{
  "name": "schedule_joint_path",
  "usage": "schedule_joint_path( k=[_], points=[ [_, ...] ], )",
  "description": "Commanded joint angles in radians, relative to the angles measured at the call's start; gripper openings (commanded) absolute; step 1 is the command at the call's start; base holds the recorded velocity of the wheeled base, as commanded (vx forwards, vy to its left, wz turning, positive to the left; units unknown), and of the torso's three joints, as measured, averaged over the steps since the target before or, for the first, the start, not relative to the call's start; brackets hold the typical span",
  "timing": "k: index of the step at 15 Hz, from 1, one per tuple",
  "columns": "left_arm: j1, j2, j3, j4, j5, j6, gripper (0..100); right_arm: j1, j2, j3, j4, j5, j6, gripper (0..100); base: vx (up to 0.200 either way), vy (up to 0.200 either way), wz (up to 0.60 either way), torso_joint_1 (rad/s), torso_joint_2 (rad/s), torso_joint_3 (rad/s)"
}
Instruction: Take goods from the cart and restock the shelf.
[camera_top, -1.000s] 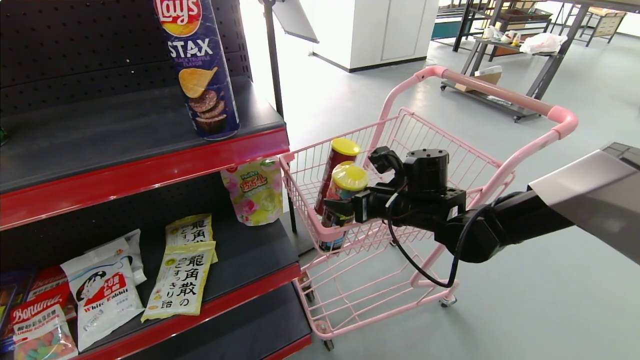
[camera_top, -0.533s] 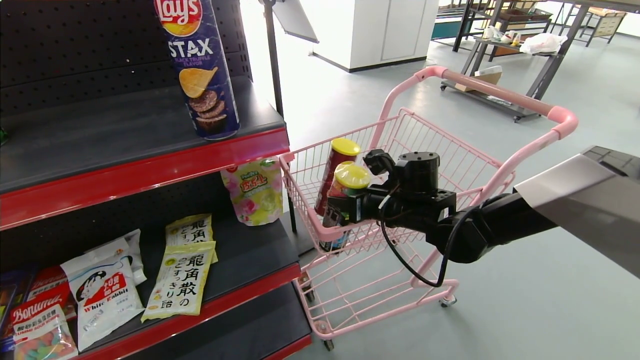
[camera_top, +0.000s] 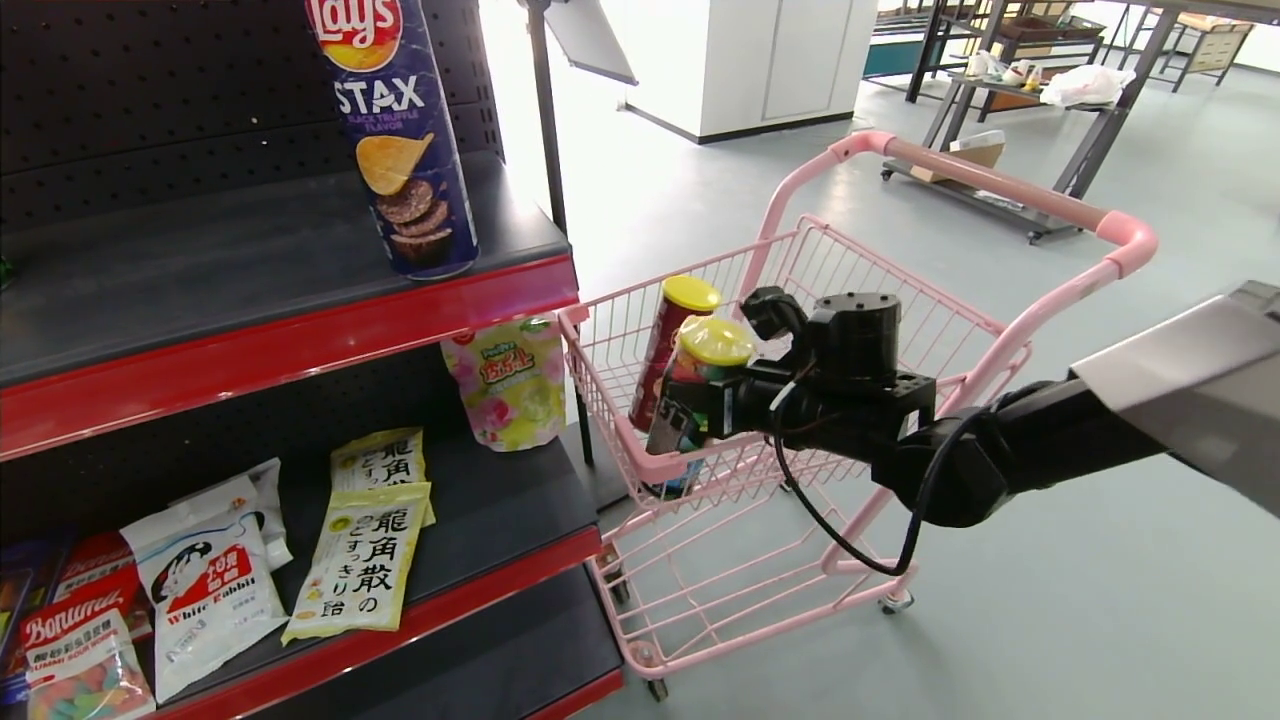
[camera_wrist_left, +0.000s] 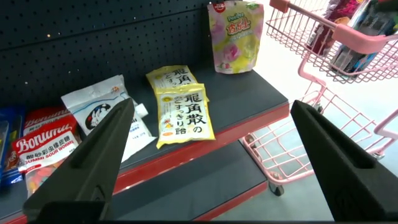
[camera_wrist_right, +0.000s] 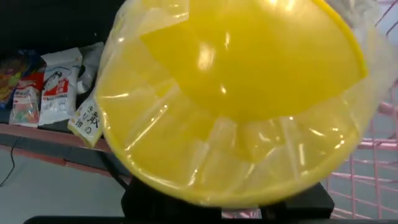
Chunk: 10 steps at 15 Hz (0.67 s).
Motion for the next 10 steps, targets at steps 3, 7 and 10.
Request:
schedule_joint_path(
  k=[3,7,10],
  points=[
    [-0.001,0.001,0.000,0.000,0.000,-0.001,100,-0.009,-0.217,-0.044,0.022,-0.008,-0.019,0,0.000,0.000,0.00,0.000,0.00,0.000],
    [0.001,0.001,0.000,0.000,0.000,-0.001,100,-0.032,-0.475,0.083,0.140,-0.041,-0.062,0,0.000,0.000,0.00,0.000,0.00,0.000],
    [0.001,0.001,0.000,0.000,0.000,-0.001,100,-0.037,-0.751,0.220,0.349,-0.171,-0.169,0,0.000,0.000,0.00,0.000,0.00,0.000]
  ],
)
